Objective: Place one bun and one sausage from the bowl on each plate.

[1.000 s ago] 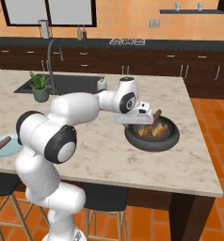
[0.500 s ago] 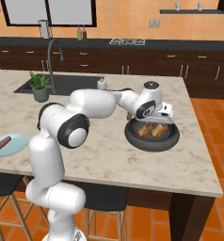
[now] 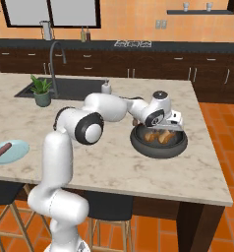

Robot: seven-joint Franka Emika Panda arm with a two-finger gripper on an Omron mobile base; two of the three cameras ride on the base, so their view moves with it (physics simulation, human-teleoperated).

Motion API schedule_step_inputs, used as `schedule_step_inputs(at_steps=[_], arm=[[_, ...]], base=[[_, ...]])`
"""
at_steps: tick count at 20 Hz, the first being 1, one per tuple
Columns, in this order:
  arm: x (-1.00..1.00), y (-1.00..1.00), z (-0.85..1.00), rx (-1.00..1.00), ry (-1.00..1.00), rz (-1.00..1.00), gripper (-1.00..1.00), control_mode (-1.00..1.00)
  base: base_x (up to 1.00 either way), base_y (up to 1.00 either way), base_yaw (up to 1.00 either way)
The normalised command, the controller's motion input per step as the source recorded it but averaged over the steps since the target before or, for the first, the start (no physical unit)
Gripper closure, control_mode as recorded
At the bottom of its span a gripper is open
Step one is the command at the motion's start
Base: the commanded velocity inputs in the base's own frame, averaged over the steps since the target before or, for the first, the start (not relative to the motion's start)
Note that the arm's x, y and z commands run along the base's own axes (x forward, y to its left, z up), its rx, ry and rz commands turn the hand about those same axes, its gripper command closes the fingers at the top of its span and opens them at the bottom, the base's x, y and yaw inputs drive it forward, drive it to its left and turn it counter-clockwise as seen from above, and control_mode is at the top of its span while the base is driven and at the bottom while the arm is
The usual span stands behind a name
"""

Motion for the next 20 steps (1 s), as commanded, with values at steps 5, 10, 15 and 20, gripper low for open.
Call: schedule_step_inputs(at_steps=[5,10,15,20], arm=[[0.34,-0.18,-0.30,0.00,0.10,0.00,-1.00,-1.00],[0.00,0.00,-0.49,0.00,0.10,0.00,-1.00,-1.00],[-0.03,0.06,-0.64,0.00,0.11,0.00,1.00,-1.00],[-0.46,0.00,-0.57,0.02,0.08,0.00,1.00,-1.00]], base=[[0.00,0.00,0.00],[0.00,0.00,0.00],[0.00,0.00,0.00],[0.00,0.00,0.00]])
